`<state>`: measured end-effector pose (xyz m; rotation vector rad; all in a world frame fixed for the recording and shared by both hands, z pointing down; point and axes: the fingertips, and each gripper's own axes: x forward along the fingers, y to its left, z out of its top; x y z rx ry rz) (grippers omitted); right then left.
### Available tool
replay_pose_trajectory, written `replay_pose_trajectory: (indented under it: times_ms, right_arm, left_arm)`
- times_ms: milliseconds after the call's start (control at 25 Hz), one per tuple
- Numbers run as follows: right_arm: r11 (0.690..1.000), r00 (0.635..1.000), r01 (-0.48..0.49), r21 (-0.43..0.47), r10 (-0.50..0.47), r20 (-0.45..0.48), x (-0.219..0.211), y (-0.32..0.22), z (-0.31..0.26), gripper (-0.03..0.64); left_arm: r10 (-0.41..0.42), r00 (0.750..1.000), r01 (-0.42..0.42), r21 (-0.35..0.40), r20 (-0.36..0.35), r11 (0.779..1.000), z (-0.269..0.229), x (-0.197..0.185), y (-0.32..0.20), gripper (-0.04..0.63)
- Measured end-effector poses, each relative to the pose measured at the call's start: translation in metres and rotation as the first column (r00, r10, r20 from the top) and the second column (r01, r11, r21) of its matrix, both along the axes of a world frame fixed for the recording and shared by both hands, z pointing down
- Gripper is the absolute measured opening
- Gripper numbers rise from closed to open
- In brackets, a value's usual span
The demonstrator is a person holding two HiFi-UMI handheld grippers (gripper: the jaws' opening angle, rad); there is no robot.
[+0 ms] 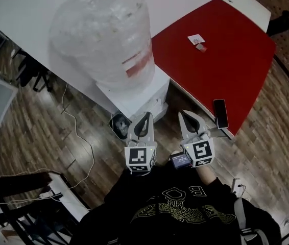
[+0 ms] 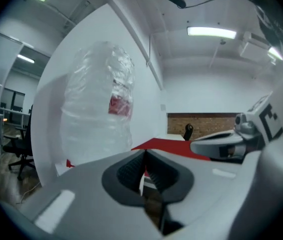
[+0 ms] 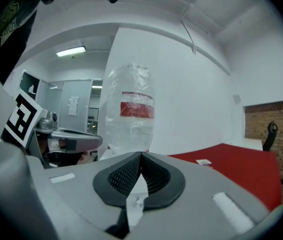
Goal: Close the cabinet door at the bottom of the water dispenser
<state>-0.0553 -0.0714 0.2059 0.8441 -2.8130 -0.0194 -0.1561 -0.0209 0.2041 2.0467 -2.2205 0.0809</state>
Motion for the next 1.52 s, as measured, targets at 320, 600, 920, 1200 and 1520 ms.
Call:
replay_pose_trajectory:
  times_ms: [320,600,920,1200,1520]
  right_arm:
    - [0.996,0.996,0.053,0.075,-0.058,0.065,-0.016,0.004,-0.033,0.000]
    - [0.995,0.997,0.073,0.068,-0.073,-0.001,-0.024,0.004,-0.022,0.000]
    - [0.993,0.997,0.071,0.094,-0.070,-0.014,-0.027,0.001,-0.023,0.000]
    - [0.994,0.998,0.058,0.091,-0.057,-0.012,-0.027,-0.008,-0.022,0.000]
    - [0.994,0.999,0.044,0.102,-0.044,-0.006,-0.026,-0.013,-0.026,0.000]
  left_arm:
    - [-0.030,0.999,0.028,0.070,0.028,0.997,-0.025,0.000,0.005,0.008]
    - [-0.040,0.999,0.041,0.095,-0.015,0.995,-0.032,-0.011,0.001,0.008]
    - [-0.039,0.999,0.039,0.083,-0.005,0.996,-0.030,-0.010,-0.005,0.008]
    - [-0.040,0.999,0.040,0.072,0.000,0.997,-0.026,-0.010,-0.011,0.008]
    - [-0.034,0.999,0.033,0.069,0.007,0.997,-0.025,-0.008,-0.014,0.008]
